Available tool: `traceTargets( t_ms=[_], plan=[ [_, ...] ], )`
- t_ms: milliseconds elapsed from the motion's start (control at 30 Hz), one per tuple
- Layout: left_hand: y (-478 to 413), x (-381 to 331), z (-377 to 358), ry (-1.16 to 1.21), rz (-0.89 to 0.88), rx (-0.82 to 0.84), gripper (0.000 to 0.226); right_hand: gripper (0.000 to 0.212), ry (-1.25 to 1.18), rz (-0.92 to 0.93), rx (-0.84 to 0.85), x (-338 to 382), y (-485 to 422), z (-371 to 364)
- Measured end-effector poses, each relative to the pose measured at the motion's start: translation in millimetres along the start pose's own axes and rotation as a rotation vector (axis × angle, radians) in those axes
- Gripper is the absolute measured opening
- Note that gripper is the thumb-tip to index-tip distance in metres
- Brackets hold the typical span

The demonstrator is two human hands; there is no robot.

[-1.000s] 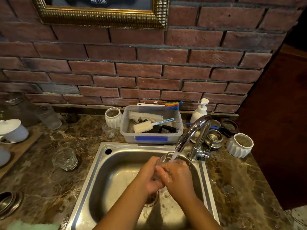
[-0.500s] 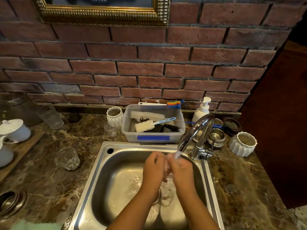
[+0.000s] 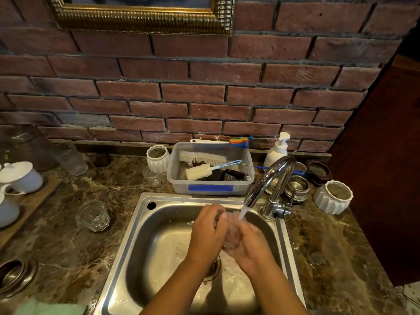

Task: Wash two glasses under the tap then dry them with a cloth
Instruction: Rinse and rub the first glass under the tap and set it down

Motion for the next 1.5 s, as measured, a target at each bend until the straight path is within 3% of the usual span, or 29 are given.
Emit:
traceTargets(
  t_ms=[33,100,167,233,300,400,500,567,633,733,800,867,967,1033,1133,1200,1267,1333,1400,1433,1500],
  plan=[
    [-1.9,-2.3,-0.1,0.115,0.131,-0.028,0.015,0.024,0.187,0.115,-0.053,2.7,-0.9,-0.3],
    [-3.7,-2.1,-3.8,0.463,0.563,-0.05,0.02,0.021,0.579,0.439,-0.132,11.2,0.4,-2.3],
    [-0.5,-3.0,-5.2,0.816,0.951,0.002,0.026,0.021,0.921,0.717,-0.06,10.5,4.0,-5.5],
    [0.2,-0.8,-2.4,0.96,1.093,-0.003,0.032,0.024,1.124,0.835,-0.004,6.4,4.7,-4.5],
    [-0.4,1.4,-2.6,0.844,0.999,-0.075,0.027,0.025,1.055,0.778,-0.004,7.1,6.2,-4.3],
    [-2.9,-3.8,2.1,0.319,0.46,-0.128,0.021,0.026,0.54,0.37,-0.102,4.1,5.0,-5.5],
    [-1.5,-1.6,5.4,-0.124,-0.048,0.015,0.013,0.031,-0.069,-0.076,0.017,-6.1,1.2,-1.1],
    [-1.7,4.5,5.1,-0.124,-0.123,0.063,0.013,0.034,-0.129,-0.118,0.088,-3.4,1.5,3.4],
    [-6.3,0.6,5.1,0.024,0.039,0.04,0.016,0.033,0.045,-0.021,0.052,-2.3,-1.5,4.2],
    [-9.6,-2.4,-1.8,0.4,0.663,0.032,0.019,0.03,0.668,0.426,-0.106,9.6,-1.6,4.7],
    [-5.7,-1.3,-3.7,0.784,1.01,0.074,0.024,0.023,0.943,0.694,-0.046,11.4,2.0,0.8],
    [-4.2,4.2,-2.7,0.975,1.118,0.046,0.03,0.018,1.108,0.797,-0.01,10.0,6.4,-3.2],
    [-4.1,3.5,-5.0,0.714,0.902,-0.093,0.025,0.023,0.973,0.691,-0.072,11.6,8.8,-8.5],
    [-6.6,-3.4,-1.1,0.359,0.519,-0.154,0.024,0.026,0.642,0.409,-0.115,10.0,5.4,-8.1],
    [-3.3,-3.2,5.8,-0.091,-0.009,-0.036,0.016,0.031,0.009,-0.028,0.054,2.5,7.2,-7.9],
    [-3.9,2.8,7.6,-0.127,-0.118,0.017,0.017,0.033,-0.037,-0.048,0.065,0.5,5.8,-5.3],
    [-7.1,-0.7,6.8,0.019,0.051,0.008,0.019,0.033,0.21,0.126,-0.049,0.2,1.6,-3.0],
    [-9.0,-1.3,1.5,0.337,0.531,0.021,0.019,0.033,0.621,0.46,-0.159,8.5,0.9,-2.7],
    [-2.9,-2.6,-2.3,0.755,0.995,0.067,0.023,0.028,0.927,0.723,-0.101,7.3,4.0,-3.9],
    [-0.4,-2.1,-1.5,0.891,1.09,0.078,0.027,0.029,1.047,0.788,-0.066,5.5,5.6,-4.5],
    [1.2,-1.9,-2.2,0.962,1.12,0.057,0.03,0.035,1.199,0.833,-0.073,2.6,7.6,-5.5]
  ],
)
Point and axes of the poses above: each hand's wrist, its own y-axis away from the middle knuckle, its own z-axis out of the back of the hand, x = y × z, the point moved 3 cm from there along -y, towards the middle knuckle, and after that the axes turned 7 degrees about y, right-handed, at the moved point
